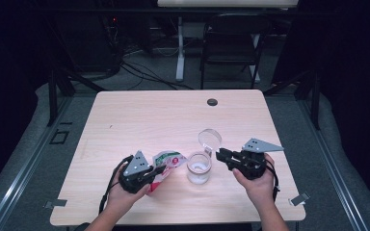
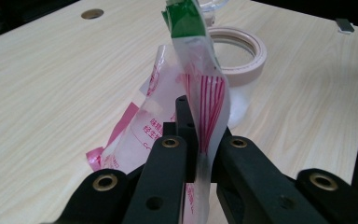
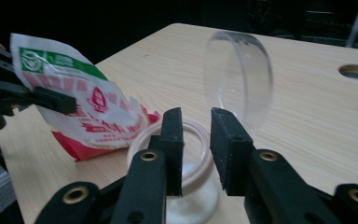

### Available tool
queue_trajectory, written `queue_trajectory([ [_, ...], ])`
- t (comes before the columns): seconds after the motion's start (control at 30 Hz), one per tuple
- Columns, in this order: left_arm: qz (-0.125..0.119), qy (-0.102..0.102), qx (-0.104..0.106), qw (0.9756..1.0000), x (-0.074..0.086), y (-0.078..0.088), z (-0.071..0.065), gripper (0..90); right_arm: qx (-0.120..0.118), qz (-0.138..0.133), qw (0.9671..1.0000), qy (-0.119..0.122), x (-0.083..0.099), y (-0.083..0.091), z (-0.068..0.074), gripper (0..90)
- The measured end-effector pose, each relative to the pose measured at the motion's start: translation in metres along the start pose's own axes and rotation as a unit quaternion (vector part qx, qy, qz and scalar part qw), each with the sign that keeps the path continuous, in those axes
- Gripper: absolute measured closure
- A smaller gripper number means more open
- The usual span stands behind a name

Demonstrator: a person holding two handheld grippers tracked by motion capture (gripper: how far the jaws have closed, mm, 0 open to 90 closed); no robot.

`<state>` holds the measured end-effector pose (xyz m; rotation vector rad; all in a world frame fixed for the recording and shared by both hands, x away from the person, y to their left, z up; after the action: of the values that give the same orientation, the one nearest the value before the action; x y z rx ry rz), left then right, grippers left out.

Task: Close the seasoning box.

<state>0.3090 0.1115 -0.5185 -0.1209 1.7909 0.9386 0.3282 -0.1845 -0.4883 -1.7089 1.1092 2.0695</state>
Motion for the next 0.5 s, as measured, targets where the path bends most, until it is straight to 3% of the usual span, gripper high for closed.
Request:
queue_trajectory([
  [0.23, -0.004, 0.008, 0.003, 1.0000, 0.002, -0.001, -0.001, 90.0, -0.049, 0.005, 0.9982, 0.036, -0.020, -0.027, 0.019, 66.8],
  [0.43, -0.013, 0.016, 0.001, 0.9998, 0.004, 0.000, 0.000, 90.0, -0.085, 0.023, 0.9933, 0.076, -0.031, -0.051, 0.037, 62.4],
  [0.5, -0.014, 0.018, 0.001, 0.9997, 0.005, 0.001, 0.000, 90.0, -0.098, 0.023, 0.9919, 0.077, -0.032, -0.058, 0.042, 61.2],
])
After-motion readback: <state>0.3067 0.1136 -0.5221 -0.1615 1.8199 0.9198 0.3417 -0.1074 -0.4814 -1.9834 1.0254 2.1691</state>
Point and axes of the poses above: each handheld gripper's, and its own axes: y roughly backward along the jaws, x roughly out of its underside, z roughly to its left, the point moved 4 cm from there along -y, roughly forward along the jaws, and after that the axes turned 10 degrees about y, right-handed, at the moved point
